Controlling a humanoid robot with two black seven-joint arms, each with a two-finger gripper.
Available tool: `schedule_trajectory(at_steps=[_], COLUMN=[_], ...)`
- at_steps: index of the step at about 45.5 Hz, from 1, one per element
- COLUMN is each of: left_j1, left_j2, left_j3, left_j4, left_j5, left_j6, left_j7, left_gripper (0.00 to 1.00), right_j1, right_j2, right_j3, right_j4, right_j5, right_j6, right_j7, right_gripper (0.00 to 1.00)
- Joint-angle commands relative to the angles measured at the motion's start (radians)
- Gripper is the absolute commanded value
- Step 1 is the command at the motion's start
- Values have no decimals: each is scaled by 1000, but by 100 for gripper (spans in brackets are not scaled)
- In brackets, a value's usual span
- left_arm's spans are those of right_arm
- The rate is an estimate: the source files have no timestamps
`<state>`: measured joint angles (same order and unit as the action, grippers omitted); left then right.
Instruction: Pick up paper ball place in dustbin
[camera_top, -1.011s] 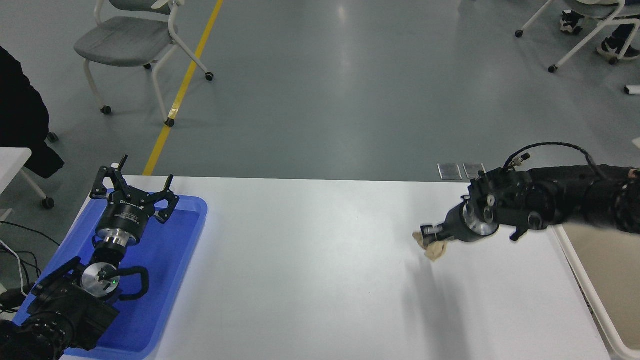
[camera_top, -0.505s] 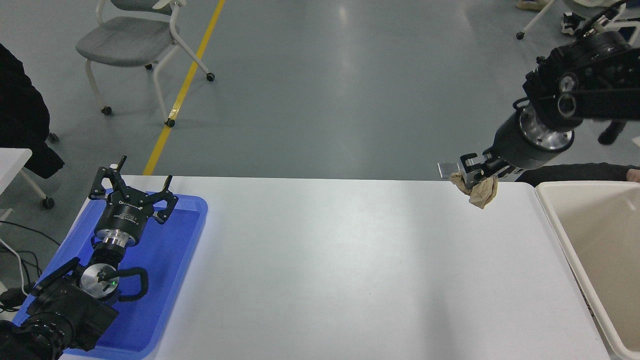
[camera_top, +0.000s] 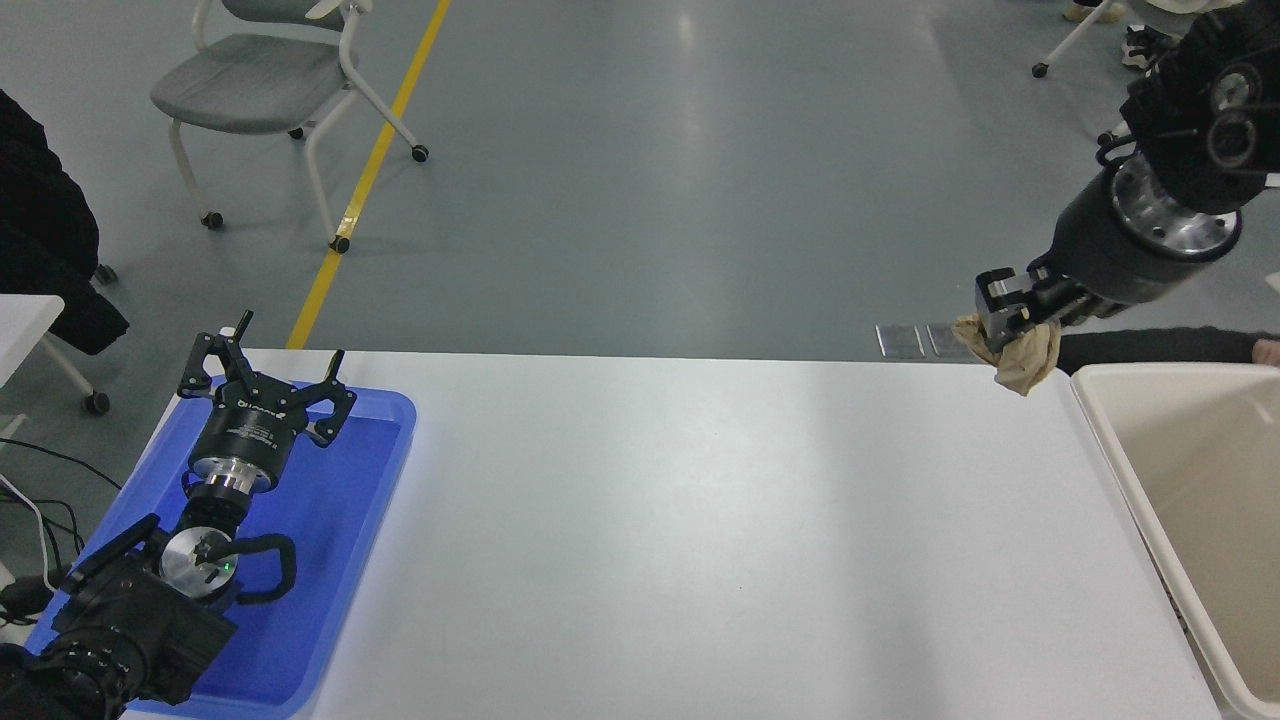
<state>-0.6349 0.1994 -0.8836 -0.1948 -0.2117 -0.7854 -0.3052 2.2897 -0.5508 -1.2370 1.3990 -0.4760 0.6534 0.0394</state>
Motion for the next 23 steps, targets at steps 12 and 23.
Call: schedule_trajectory(at_steps=[12, 23], left_j1=[0, -2], left_j2=[0, 0], left_j3=[0, 0], left_j4=[0, 0], left_j5=[0, 0], left_j6=[0, 0], left_j7=[0, 0], left_gripper=[100, 100], right_j1=[-508, -979], right_j2=[-383, -353], right_j3=[241, 579], right_j4=[-500, -912], right_j5=[-205, -205], right_j6=[-5, -14], right_j7=[10, 56], right_gripper=[0, 0])
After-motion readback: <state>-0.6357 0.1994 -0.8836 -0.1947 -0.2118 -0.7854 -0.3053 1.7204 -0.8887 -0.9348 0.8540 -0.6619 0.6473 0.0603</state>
